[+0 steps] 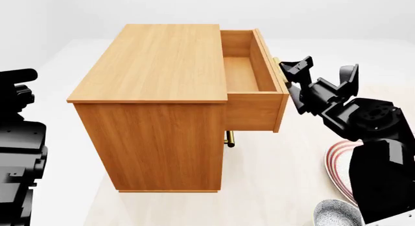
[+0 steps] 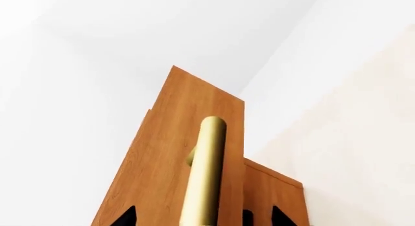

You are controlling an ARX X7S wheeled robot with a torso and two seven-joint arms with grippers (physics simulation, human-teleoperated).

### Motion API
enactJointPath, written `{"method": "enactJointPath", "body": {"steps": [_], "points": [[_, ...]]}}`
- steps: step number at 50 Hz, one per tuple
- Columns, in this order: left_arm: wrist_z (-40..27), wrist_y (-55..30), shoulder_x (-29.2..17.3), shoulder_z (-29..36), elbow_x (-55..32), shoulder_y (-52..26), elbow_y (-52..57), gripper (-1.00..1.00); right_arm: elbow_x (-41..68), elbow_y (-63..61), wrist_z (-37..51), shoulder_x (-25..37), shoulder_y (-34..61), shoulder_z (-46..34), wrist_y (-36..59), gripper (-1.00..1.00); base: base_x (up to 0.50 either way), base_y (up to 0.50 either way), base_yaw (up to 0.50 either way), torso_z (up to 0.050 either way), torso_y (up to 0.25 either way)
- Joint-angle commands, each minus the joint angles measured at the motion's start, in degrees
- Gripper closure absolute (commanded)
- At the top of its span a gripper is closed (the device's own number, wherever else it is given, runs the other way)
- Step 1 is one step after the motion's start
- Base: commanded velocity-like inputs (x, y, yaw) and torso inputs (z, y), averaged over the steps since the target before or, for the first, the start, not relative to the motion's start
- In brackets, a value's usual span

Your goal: Open the top drawer of the cabinet and put the bowl in it.

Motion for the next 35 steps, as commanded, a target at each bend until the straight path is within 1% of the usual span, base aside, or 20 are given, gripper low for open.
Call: {"method": "enactJointPath", "body": {"steps": [1, 4, 7, 12, 16, 21, 24, 26, 31, 35], "points": [[-0.1, 0.1, 0.2, 0.2, 0.0, -0.2, 0.0, -1.0, -0.1, 4.7, 2.5, 3.5, 0.7, 1.2, -4.9, -1.0, 0.0, 0.0, 0.0, 0.0, 0.0], [-0.1, 0.1, 0.2, 0.2, 0.0, -0.3, 0.0, -1.0, -0.2, 5.2, 4.0, 5.6, 0.8, 1.8, -6.5, -1.0, 0.0, 0.0, 0.0, 0.0, 0.0], [-0.1, 0.2, 0.3, 0.2, -0.1, -0.3, 0.0, -1.0, 0.3, 1.0, 5.5, 6.3, 0.1, 2.7, -4.6, -1.0, 0.0, 0.0, 0.0, 0.0, 0.0], [0.1, 0.2, 0.3, 0.1, -0.1, -0.4, 0.0, -1.0, 1.5, -20.5, 10.0, 2.9, -2.5, 3.8, 6.2, -1.0, 0.0, 0.0, 0.0, 0.0, 0.0], [0.4, 0.4, 0.1, -0.2, -0.2, -0.4, 0.0, -1.0, 1.2, -30.7, 11.6, 1.3, -0.2, 1.1, 11.6, -1.0, 0.0, 0.0, 0.0, 0.0, 0.0], [0.8, 0.6, -0.2, -0.7, -0.3, -0.1, 0.0, -1.0, -1.0, -39.3, 14.3, -1.7, 3.8, -6.2, 17.2, -1.0, 0.0, 0.0, 0.0, 0.0, 0.0], [0.9, 0.5, -0.4, -0.9, -0.2, 0.0, 0.0, -1.0, -3.4, -41.5, 15.3, -3.0, 7.6, -14.1, 19.2, -1.0, 0.0, 0.0, 0.0, 0.0, 0.0], [0.9, 0.4, -0.5, -1.0, -0.2, 0.0, 0.0, -1.0, -4.6, -41.9, 15.5, -3.5, 9.4, -18.1, 19.7, -1.0, 0.0, 0.0, 0.0, 0.0, 0.0], [1.1, 0.4, -0.5, -1.2, -0.2, 0.0, 0.0, -1.0, -7.3, -40.6, 13.9, -4.8, 15.0, -31.3, 23.4, -1.0, 0.0, 0.0, 0.0, 0.0, 0.0], [1.1, 0.4, -0.6, -1.4, -0.1, -0.1, 0.0, -1.0, -8.4, -35.8, 11.3, -5.8, 19.6, -40.3, 27.1, -1.0, 0.0, 0.0, 0.0, 0.0, 0.0]]}}
